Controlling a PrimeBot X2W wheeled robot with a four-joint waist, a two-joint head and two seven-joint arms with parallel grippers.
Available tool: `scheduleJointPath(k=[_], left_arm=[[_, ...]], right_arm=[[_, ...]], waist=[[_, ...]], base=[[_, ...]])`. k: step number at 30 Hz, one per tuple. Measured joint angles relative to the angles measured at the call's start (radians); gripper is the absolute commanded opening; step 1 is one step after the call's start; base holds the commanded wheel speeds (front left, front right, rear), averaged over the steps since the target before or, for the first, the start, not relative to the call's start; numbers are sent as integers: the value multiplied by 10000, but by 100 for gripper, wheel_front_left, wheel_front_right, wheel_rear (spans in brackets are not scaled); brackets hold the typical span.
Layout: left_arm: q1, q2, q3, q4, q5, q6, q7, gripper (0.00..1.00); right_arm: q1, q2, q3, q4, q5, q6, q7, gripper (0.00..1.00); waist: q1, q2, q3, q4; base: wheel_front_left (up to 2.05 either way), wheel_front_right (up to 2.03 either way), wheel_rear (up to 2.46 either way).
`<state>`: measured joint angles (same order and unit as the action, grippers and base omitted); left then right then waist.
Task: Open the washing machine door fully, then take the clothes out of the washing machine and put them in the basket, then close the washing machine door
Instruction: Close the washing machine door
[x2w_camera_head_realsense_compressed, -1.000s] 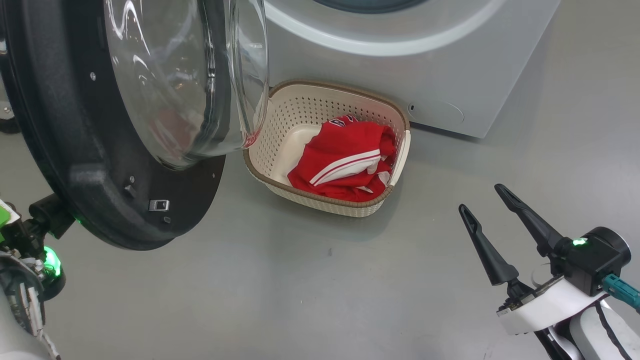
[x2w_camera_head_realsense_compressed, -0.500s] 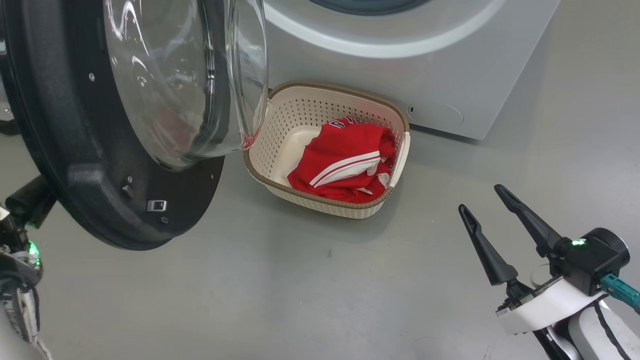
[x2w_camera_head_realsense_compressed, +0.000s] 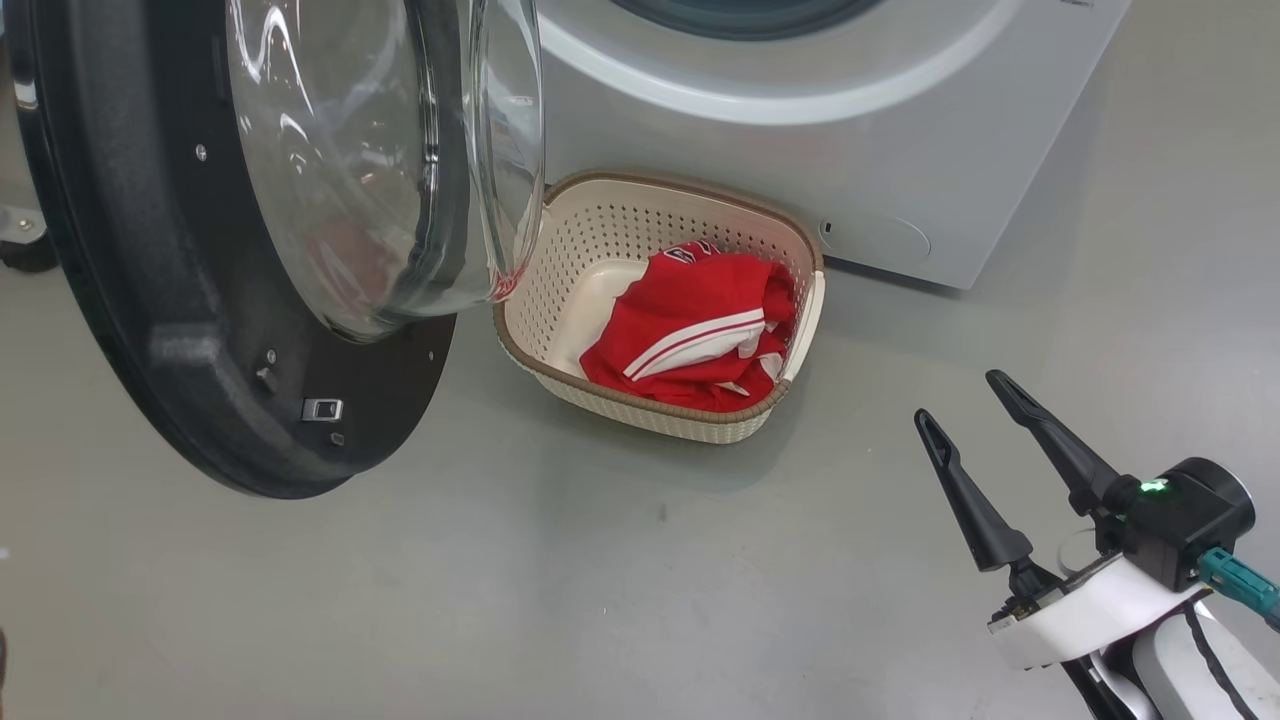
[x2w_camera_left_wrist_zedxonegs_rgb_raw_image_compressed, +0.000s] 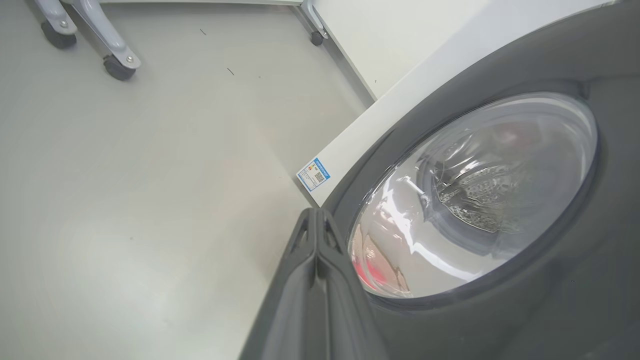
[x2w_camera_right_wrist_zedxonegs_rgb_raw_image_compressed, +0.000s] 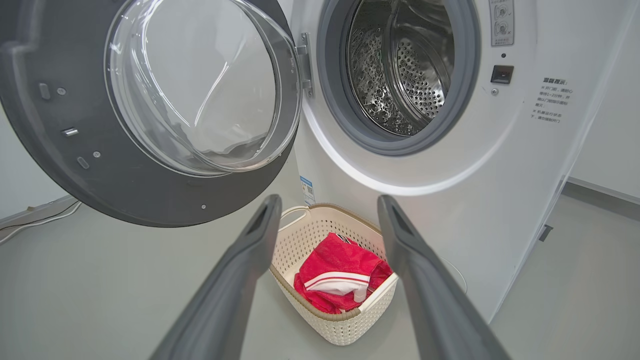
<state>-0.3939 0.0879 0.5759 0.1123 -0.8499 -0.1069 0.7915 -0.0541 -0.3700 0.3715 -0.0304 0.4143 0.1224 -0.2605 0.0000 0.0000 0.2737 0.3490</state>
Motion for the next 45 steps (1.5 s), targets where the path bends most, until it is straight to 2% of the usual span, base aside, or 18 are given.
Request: scheduleJointPath(k=[7, 13, 16, 17, 22, 32, 38, 39, 40, 41, 45], left_arm=[[639, 777, -986, -727, 1977, -144, -1423, 0], [1114, 1060, -1768, -989, 2846, -173, -2577, 0], [1466, 1636, -2631, -1394, 3421, -173, -3457, 0], [1466, 1636, -2631, -1394, 3421, -173, -3457, 0], [2159, 2261, -3551, -1555, 4194, -174, -4734, 0], [2987, 2316, -3875, -1266, 4788, -176, -6807, 0], [3144, 2105, -4192, -1321, 4801, -186, -8027, 0], [3215, 2098, -4282, -1338, 4786, -186, -8201, 34], [3283, 2096, -4374, -1348, 4717, -186, -8372, 73], [3362, 2096, -4477, -1360, 4673, -186, -8525, 100], [3638, 2098, -4661, -1212, 4667, -186, -8987, 100]], right_arm=[[0, 35, 8, 42, -2, 0, 0, 100], [0, 73, 17, 52, -2, 0, 0, 100], [1, 71, 42, 69, -17, 0, 0, 100], [1, 71, 42, 69, -17, 0, 0, 100], [1, 102, 109, 105, -17, 0, 0, 100], [6, 211, 176, 209, -17, 0, 0, 100], [15, 242, 192, 261, -17, 0, 0, 100], [17, 245, 199, 268, -17, 0, 0, 100], [18, 247, 205, 272, -17, 0, 0, 100], [20, 255, 205, 272, -17, 0, 0, 100], [24, 278, 201, 274, -17, 0, 0, 100]], waist=[[0, 0, -43, 41], [0, 0, -73, 72], [0, 0, -94, 89], [0, 0, -94, 89], [0, 0, -153, 93], [0, 0, -323, 64], [0, 0, -418, 61], [0, 0, -432, 62], [1, 0, -445, 64], [0, 0, -456, 67], [0, 0, -473, 87]], base=[[0, 0, 0], [0, 0, 0], [0, 0, 0], [0, 0, 0], [0, 0, 0], [0, 0, 0], [0, 0, 0], [0, 0, 0], [0, 0, 0], [0, 0, 0], [0, 0, 0]])
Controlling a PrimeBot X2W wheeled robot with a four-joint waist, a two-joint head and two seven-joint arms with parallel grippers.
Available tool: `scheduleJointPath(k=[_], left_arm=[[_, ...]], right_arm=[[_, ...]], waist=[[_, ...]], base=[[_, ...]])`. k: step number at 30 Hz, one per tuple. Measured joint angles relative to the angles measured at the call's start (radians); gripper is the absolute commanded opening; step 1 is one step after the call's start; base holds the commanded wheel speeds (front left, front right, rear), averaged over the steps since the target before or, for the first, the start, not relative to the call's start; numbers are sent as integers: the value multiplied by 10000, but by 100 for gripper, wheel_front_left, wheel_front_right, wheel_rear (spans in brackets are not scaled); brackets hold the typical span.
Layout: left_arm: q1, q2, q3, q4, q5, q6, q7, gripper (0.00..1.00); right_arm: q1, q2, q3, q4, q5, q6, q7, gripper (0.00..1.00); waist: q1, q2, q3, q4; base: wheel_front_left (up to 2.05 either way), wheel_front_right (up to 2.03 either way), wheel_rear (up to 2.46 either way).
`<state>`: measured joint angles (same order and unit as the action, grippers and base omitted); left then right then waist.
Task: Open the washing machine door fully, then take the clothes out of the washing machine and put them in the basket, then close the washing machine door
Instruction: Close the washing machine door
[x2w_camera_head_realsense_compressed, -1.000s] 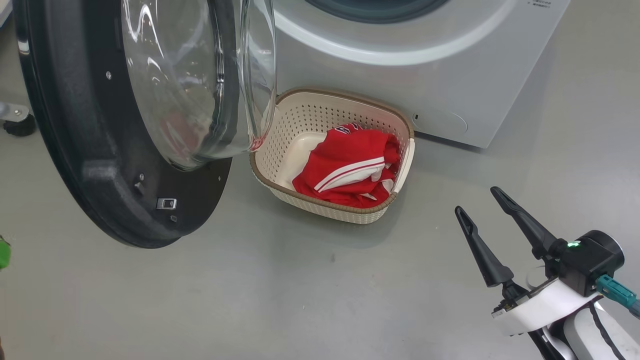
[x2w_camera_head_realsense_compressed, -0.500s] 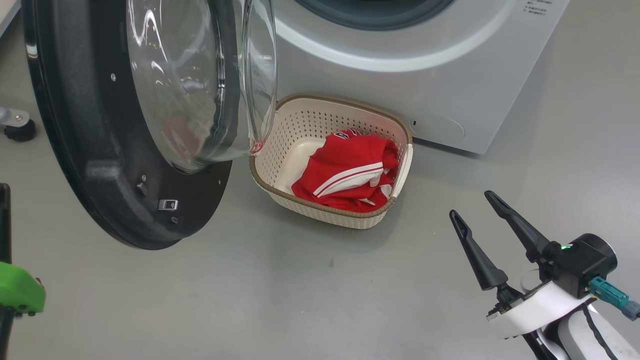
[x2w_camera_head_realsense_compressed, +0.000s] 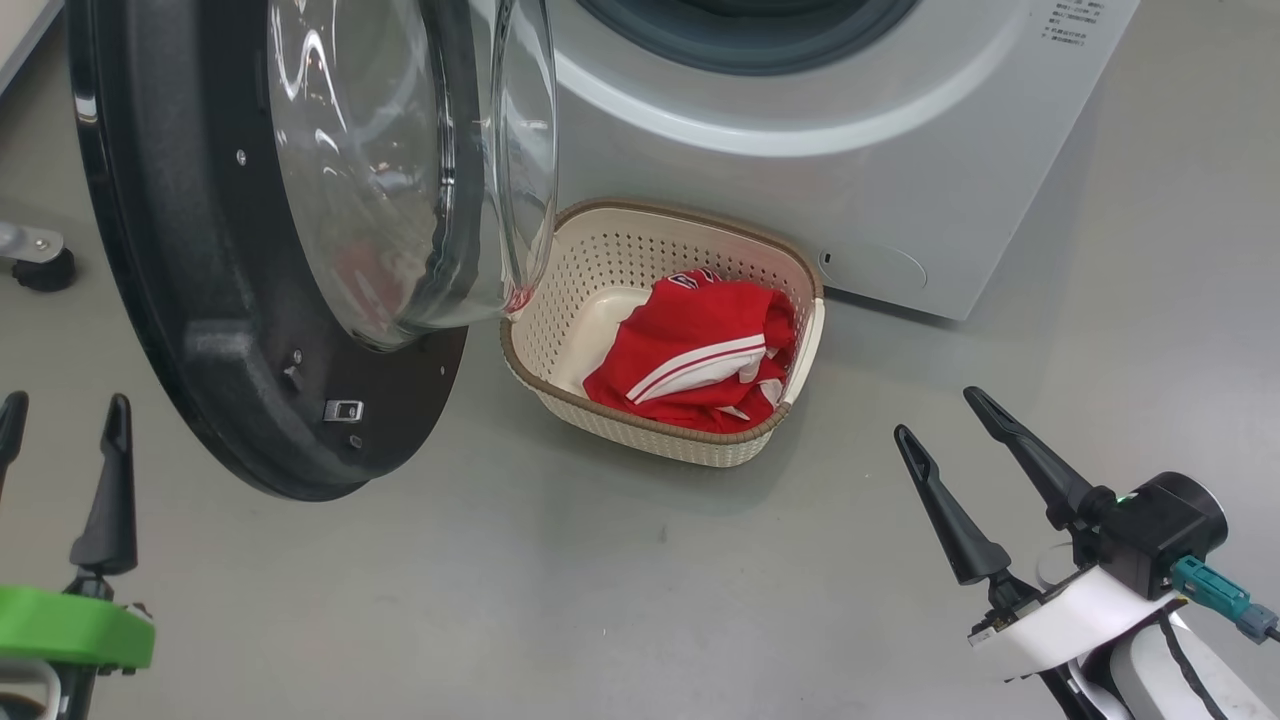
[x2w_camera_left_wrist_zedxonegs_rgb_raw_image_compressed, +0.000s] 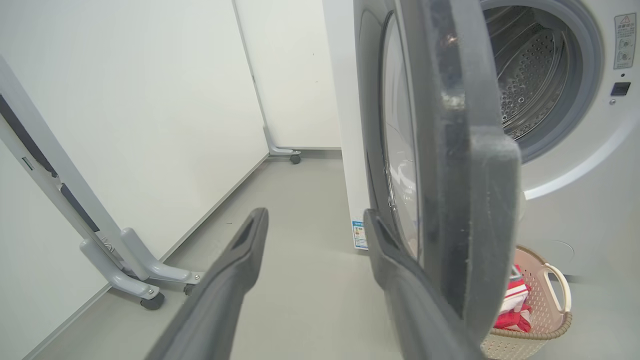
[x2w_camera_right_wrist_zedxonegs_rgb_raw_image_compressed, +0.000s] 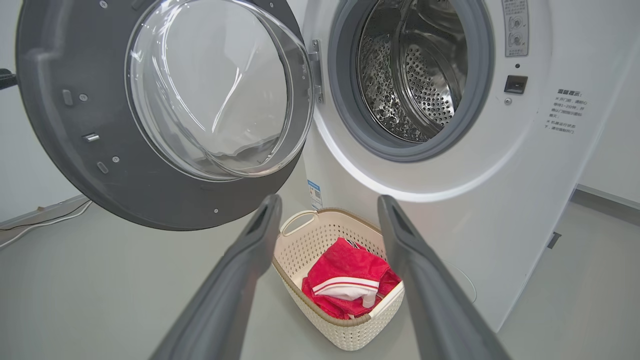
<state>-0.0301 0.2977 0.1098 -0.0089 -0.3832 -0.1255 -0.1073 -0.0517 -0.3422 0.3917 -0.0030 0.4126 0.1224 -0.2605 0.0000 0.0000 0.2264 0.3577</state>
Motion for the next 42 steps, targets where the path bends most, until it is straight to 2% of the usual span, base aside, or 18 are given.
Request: scheduleJointPath(k=[8, 16, 42], left_arm=[[224, -199, 40, 378, -54, 0, -633, 100], [285, -468, -4, 715, -594, 0, -895, 100], [292, -284, -215, 1267, -560, 0, -1233, 100]], right_arm=[[2, 36, -50, 2, -12, 0, 0, 100], [3, 44, -96, 6, -15, 0, 0, 100], [3, 130, -144, 6, -19, 0, 0, 100]], waist=[[0, 0, 12, 26], [0, 0, 25, 24], [1, 0, 49, -14]], base=[[0, 0, 0], [0, 0, 0], [0, 0, 0]])
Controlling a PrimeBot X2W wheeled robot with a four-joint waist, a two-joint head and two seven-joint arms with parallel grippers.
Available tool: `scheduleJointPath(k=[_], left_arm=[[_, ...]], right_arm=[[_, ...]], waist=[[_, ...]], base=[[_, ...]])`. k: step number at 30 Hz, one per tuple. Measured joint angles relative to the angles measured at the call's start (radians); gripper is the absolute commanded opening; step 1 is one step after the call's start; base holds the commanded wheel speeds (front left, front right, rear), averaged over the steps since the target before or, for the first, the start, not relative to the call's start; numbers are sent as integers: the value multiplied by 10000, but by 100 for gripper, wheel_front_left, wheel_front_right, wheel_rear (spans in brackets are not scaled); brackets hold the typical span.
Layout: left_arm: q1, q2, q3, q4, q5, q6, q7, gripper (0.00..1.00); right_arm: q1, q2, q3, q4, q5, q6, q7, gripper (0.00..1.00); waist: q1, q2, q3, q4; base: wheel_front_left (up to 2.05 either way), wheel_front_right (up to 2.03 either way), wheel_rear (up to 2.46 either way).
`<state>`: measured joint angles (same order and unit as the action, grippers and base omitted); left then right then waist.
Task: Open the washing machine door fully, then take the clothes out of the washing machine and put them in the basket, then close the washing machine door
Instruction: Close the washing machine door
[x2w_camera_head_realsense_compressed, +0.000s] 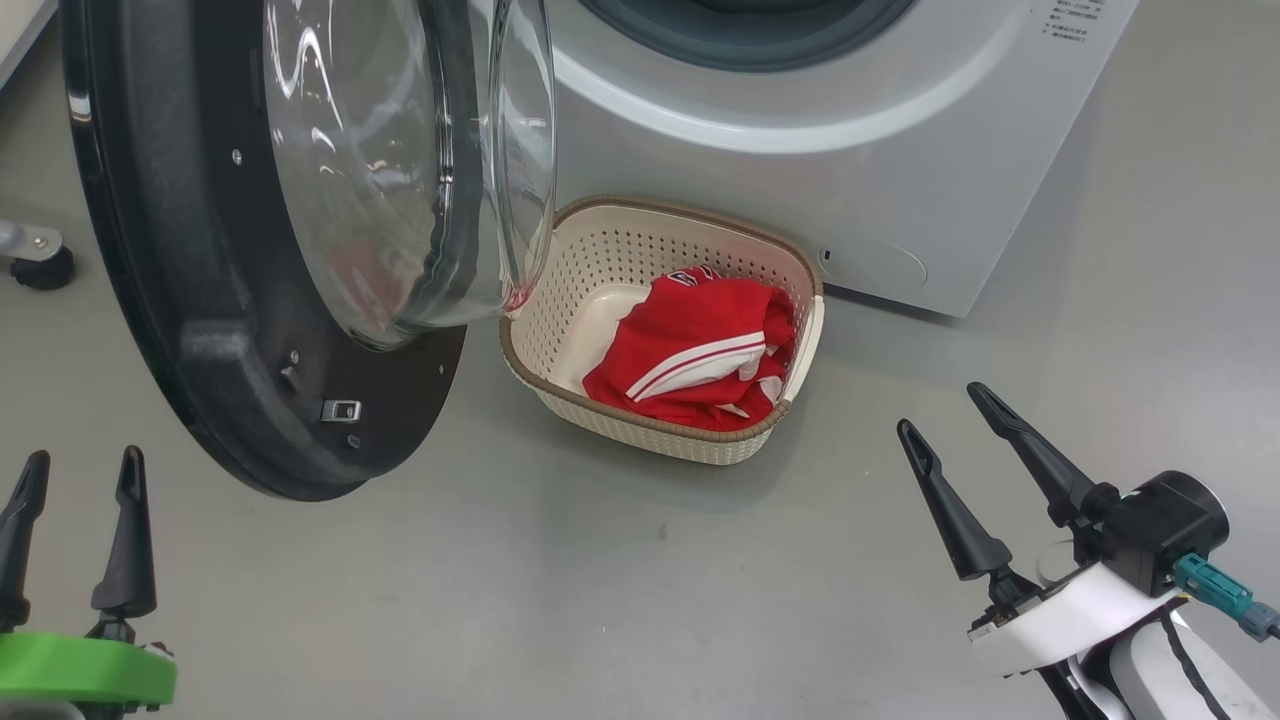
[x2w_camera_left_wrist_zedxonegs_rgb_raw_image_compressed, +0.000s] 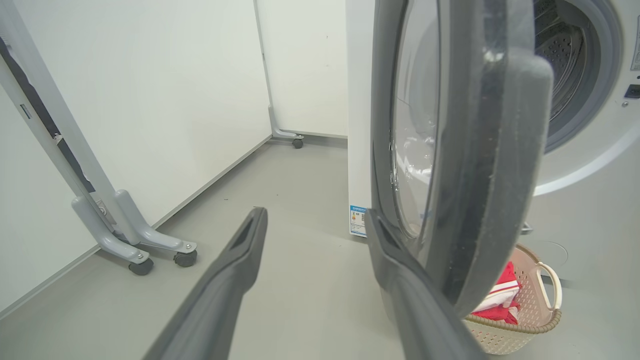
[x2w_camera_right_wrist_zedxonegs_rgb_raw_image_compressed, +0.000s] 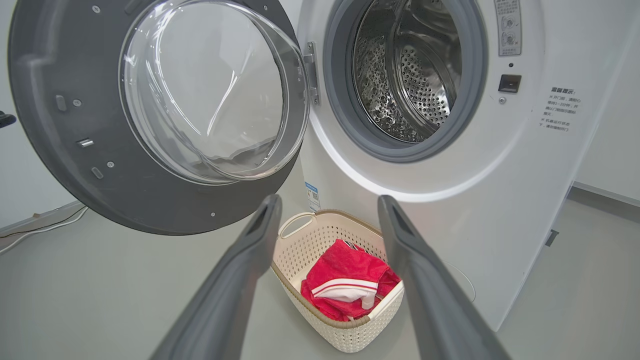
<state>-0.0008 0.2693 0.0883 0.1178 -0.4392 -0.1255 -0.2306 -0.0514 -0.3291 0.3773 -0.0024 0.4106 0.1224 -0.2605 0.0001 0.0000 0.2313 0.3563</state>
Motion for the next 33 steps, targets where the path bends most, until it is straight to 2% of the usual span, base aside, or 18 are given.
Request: scheduleJointPath(k=[10, 11, 12, 20, 29, 33], left_arm=[[-8, 65, -109, 128, 6, 0, -84, 100], [-8, 75, -144, 151, 2, 0, -84, 68], [-8, 82, -211, 180, -2, 0, -84, 0], [-7, 96, -408, 326, -217, 0, -84, 0], [-44, 495, -577, 362, -746, -2, 451, 0], [-172, 1081, -863, 462, -903, -2, 1206, 0]], right_arm=[[0, 8, 0, 6, -2, 0, 0, 100], [0, 8, 0, 8, -4, 0, 0, 100], [0, 8, 0, 8, -6, 0, 0, 100], [0, 10, -2, 23, -8, 0, 0, 100], [0, 10, 4, 44, -8, 0, 0, 100], [4, -4, 134, 59, -38, 0, 0, 100]], waist=[[0, 0, -28, -18], [-1, 0, -29, -19], [0, 0, -29, -21], [-1, 0, -25, -24], [-1, 0, -37, 0], [-1, 0, -52, 15]], base=[[0, 0, 0], [0, 0, 0], [0, 0, 0], [0, 0, 0], [0, 0, 0], [0, 0, 0]])
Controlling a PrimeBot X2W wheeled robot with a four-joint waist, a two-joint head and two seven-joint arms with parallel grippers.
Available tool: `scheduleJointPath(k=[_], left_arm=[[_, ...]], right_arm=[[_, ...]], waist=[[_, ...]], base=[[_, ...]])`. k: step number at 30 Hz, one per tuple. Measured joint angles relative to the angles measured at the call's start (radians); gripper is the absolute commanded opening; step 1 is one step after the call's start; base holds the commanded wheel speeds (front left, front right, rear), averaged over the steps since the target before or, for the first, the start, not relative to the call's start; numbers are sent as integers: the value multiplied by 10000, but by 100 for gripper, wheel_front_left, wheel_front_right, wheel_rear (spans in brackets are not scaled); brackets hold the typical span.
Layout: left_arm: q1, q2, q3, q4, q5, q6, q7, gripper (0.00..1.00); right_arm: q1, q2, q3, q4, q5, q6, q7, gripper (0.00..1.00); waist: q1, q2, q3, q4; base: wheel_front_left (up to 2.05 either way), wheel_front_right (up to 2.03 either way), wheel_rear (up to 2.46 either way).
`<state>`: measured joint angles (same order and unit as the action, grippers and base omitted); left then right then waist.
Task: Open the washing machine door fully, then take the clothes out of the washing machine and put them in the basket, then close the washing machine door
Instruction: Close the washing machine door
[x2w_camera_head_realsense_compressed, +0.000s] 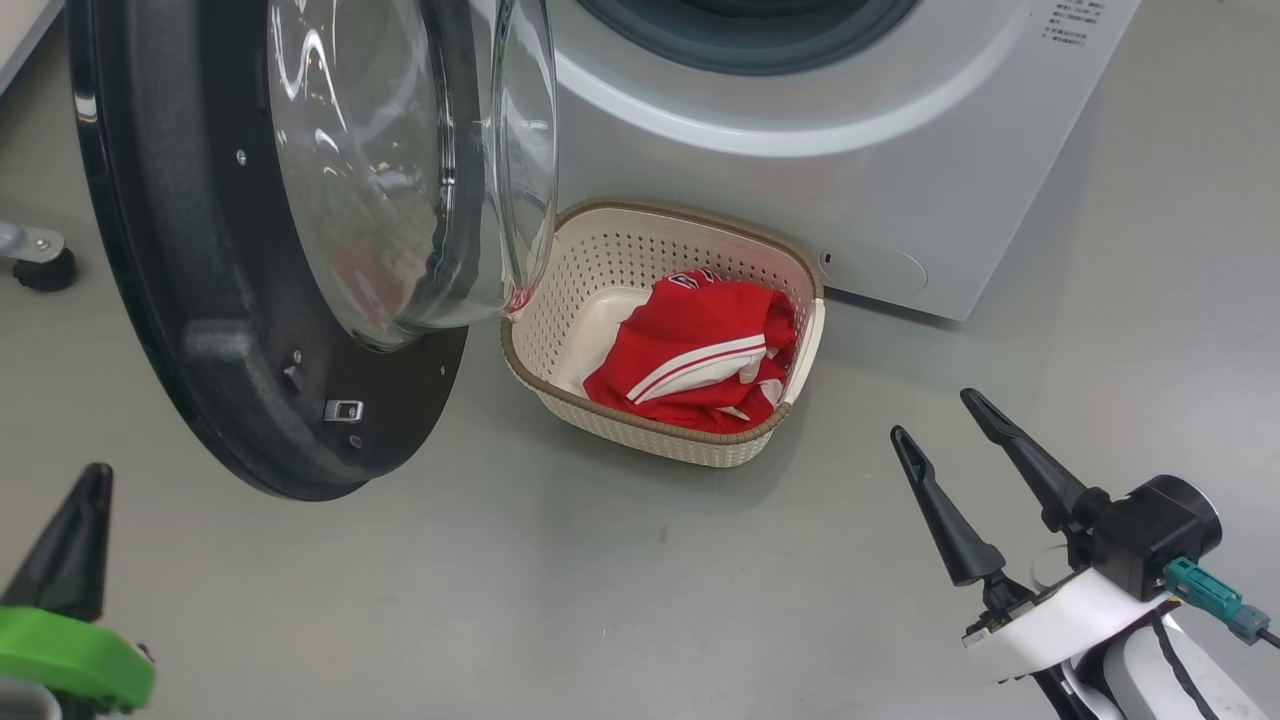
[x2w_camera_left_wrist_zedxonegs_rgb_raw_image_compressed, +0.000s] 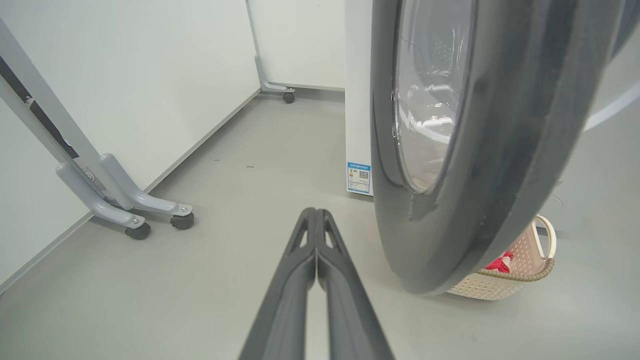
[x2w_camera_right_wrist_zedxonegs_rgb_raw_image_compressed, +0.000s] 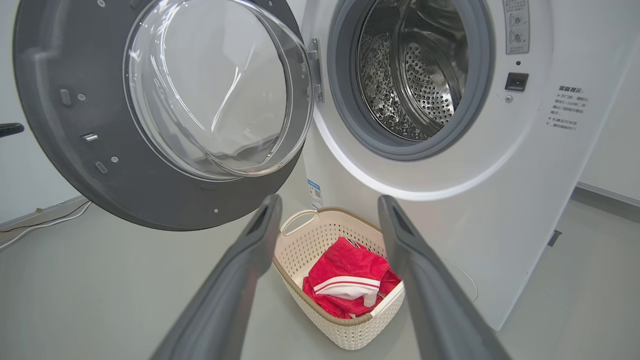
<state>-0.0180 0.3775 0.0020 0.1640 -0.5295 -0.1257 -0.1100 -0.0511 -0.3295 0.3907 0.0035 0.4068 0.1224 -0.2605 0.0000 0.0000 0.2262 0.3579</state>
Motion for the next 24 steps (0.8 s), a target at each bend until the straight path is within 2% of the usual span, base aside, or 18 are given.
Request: scheduleJointPath(k=[7, 13, 19, 22, 24], left_arm=[[-1226, 817, 708, -58, -1336, 0, 1160, 0], [-1871, 1482, 1473, 466, -1858, 2, 2159, 0], [-2089, 2015, 2004, 1279, -2084, 491, 3267, 0], [-2245, 1946, 2301, 1459, -2589, 652, 3484, 0], [-2667, 1620, 2512, 1517, -3212, 782, 3668, 0]], right_arm=[[4, -132, 86, 2, -40, 0, 0, 100], [4, -169, 192, -4, -58, 0, 0, 100], [-7, -182, 523, -25, -121, 0, 0, 100], [-10, -188, 516, -31, -121, 0, 0, 100], [-10, -192, 428, -33, -119, 0, 0, 100]], waist=[[0, 0, 32, 44], [0, 0, 91, 57], [0, 0, 159, -60], [0, 0, 207, -159], [0, -1, 248, -202]], base=[[0, 0, 0], [0, 0, 0], [0, 0, 0], [0, 0, 0], [0, 0, 0]])
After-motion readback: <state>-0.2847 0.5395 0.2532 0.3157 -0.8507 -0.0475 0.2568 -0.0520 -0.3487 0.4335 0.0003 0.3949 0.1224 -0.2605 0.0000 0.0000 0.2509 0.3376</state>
